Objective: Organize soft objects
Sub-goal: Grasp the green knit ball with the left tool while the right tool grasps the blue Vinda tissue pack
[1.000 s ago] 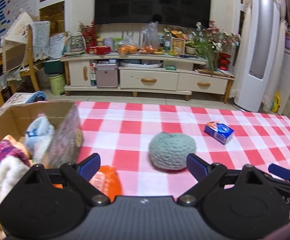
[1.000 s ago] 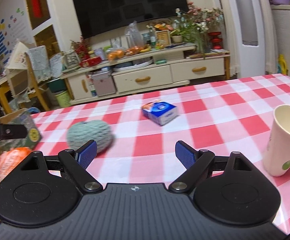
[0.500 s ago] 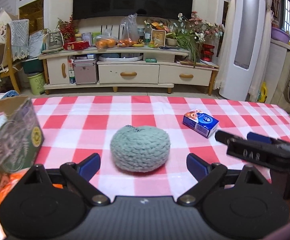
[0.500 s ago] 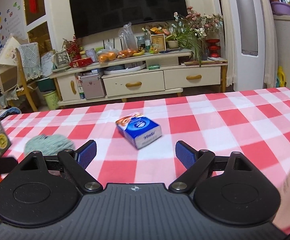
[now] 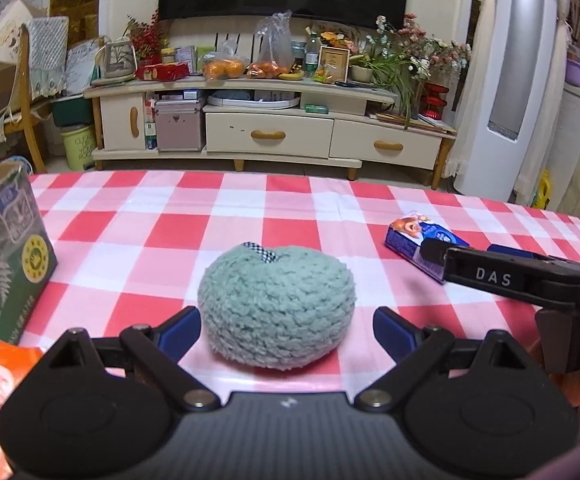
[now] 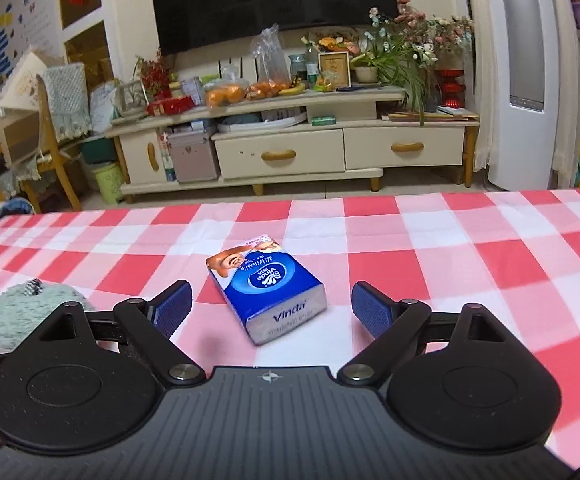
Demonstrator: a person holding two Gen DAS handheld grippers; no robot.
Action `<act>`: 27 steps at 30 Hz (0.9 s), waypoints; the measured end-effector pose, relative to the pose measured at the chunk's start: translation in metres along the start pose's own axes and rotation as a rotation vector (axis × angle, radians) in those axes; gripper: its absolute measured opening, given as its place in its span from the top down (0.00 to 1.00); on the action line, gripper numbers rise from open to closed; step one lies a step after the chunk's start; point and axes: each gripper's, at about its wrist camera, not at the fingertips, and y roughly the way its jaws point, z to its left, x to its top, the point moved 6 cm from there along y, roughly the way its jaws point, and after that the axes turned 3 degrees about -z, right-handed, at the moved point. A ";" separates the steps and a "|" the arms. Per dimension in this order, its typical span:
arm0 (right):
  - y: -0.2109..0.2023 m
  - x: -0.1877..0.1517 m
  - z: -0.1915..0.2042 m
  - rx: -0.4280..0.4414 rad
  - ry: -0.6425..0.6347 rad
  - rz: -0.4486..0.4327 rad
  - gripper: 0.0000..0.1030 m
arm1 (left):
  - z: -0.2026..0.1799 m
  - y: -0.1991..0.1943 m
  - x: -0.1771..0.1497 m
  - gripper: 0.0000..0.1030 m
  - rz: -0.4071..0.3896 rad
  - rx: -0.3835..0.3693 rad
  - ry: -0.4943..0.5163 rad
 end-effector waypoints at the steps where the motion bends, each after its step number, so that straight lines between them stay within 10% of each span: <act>1: 0.004 0.000 0.000 0.000 -0.003 0.011 0.00 | 0.001 0.002 0.000 0.10 0.000 -0.001 -0.009; 10: 0.024 -0.002 0.005 0.051 -0.014 0.097 0.01 | 0.011 0.019 -0.002 0.10 0.013 0.000 -0.076; 13: 0.022 -0.004 0.011 0.057 -0.045 0.106 0.31 | 0.013 0.021 -0.001 0.18 0.012 -0.010 -0.088; 27: -0.004 -0.015 0.025 0.068 -0.110 0.079 0.32 | 0.007 0.010 -0.008 0.36 0.034 -0.047 -0.072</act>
